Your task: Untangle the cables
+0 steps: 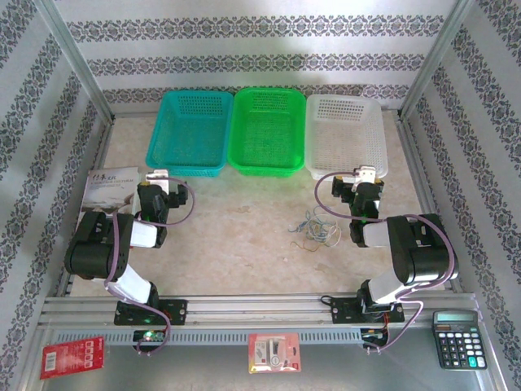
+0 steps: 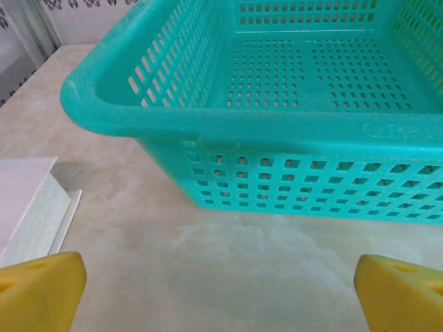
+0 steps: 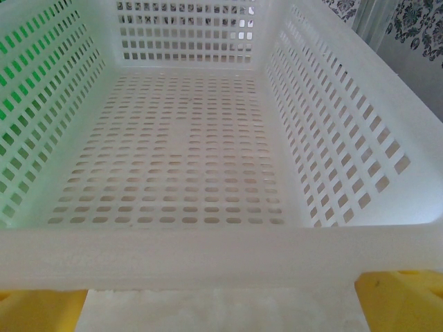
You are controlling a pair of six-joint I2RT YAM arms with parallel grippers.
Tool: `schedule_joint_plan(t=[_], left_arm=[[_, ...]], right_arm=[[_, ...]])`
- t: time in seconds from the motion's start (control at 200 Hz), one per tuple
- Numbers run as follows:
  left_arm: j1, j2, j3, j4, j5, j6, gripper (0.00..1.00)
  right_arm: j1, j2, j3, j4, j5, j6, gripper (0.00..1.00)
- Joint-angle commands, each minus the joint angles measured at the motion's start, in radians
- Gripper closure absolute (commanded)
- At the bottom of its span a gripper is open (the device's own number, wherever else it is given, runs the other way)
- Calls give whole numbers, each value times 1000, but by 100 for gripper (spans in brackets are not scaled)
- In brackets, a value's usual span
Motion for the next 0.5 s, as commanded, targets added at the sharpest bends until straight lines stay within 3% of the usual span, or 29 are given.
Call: schedule_joint_plan(t=[0.0,0.055,0.16,0.395,0.495], left_arm=[[7,-4,-1,39,15,-13,0],[1,-24,-8,41,-2,-13,0],[-17,-97,16,-64,-39,-2,0],[-29,-275,36,-225,-99,-16,0],[-31,-362,59,-309,-106,-72,0]], right_arm=[[-16,-38,0,49,-5,20,2],[-22,-88,-41,20,-14,27,2],[-18,-135,-114,128,29,30,2],[-28,-474,-90,-255,80,159,2],[-40,-602,-117,-333,143,386,2]])
